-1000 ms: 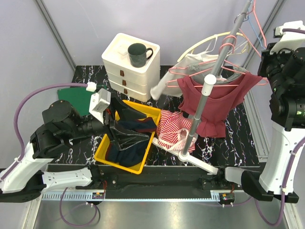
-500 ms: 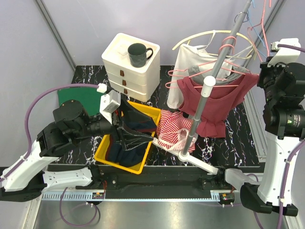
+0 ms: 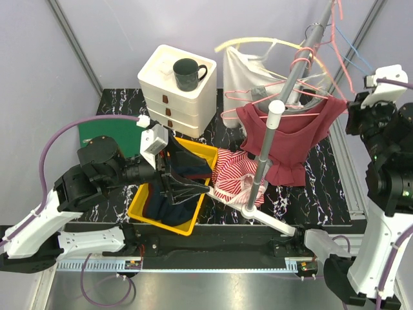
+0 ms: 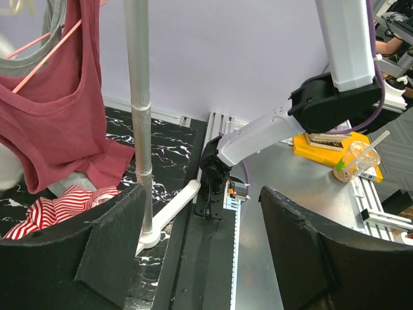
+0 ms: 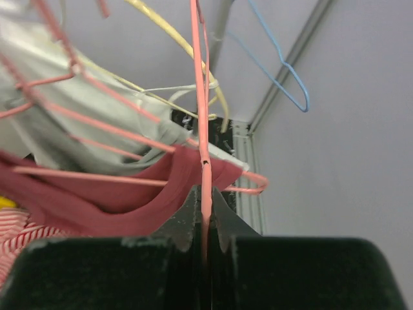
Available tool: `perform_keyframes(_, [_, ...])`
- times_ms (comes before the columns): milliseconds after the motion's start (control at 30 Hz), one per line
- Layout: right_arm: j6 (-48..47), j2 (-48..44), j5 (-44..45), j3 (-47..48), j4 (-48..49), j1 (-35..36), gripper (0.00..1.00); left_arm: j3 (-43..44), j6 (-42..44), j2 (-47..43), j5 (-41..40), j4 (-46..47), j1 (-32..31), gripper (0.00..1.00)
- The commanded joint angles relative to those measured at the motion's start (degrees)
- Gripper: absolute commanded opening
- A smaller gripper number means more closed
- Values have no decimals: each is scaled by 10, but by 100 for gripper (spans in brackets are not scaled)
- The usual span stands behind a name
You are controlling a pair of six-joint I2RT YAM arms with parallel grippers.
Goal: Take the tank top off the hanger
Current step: Place the hanger at the clothesline.
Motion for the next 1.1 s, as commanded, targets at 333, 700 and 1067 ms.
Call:
perform_keyframes(333, [69,-122,-165,-25,-59,3,0,-11,-5,-9,27,47,-1,75])
perform_keyframes(700, [49,-64,61,-21,-71,2,0,-17,-14,-10,34,57,-1,75])
perform_keyframes(1067, [37,-39,75,5,5,2,0,-20,-14,-1,37,60,-1,75])
